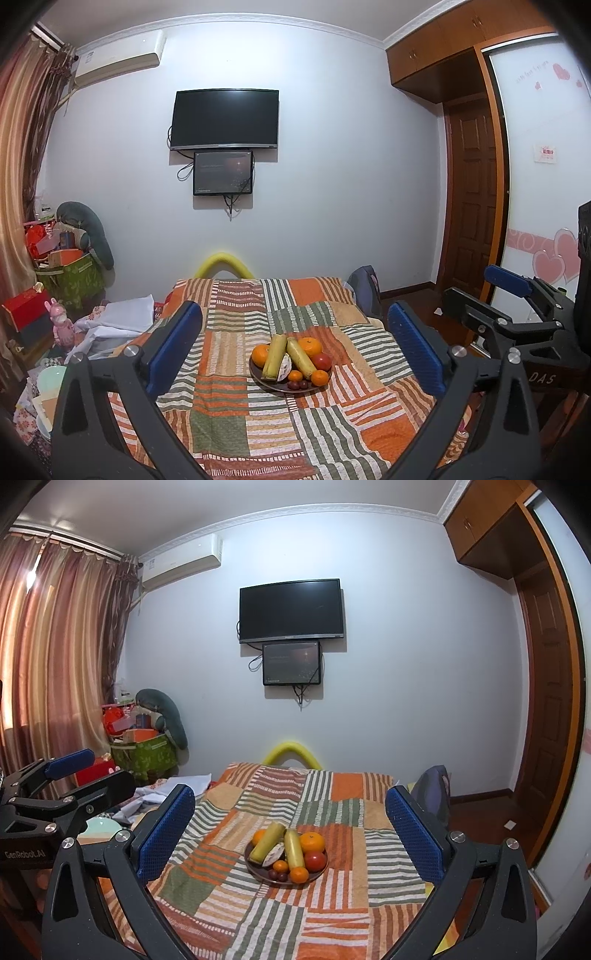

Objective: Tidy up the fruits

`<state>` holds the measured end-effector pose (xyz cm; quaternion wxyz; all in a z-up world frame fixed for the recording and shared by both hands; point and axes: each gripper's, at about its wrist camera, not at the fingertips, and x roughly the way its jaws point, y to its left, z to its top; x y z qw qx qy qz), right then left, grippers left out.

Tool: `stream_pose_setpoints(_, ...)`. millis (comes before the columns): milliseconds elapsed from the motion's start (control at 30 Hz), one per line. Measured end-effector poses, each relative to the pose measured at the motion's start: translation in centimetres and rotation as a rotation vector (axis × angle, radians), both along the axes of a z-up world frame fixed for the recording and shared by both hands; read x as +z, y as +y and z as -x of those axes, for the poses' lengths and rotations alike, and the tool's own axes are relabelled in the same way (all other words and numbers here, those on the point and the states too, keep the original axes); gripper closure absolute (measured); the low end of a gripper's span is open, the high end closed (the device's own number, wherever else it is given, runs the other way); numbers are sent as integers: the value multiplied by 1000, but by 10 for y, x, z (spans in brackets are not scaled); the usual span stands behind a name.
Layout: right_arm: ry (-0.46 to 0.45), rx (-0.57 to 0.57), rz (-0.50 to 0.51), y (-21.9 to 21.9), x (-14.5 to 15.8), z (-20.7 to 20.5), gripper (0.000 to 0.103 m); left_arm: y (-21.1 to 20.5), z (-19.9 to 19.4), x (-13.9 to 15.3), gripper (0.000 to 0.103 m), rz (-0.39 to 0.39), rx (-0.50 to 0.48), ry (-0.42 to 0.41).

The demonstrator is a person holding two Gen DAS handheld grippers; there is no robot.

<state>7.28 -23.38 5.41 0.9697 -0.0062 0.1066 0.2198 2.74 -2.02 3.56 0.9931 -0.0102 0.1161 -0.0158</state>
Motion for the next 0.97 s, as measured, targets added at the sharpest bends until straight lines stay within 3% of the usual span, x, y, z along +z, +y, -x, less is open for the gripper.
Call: stream_pose_setpoints(967, -3, -2, 3, -2, 1, 2, 0, 0, 4, 3, 0, -10, -16, -17)
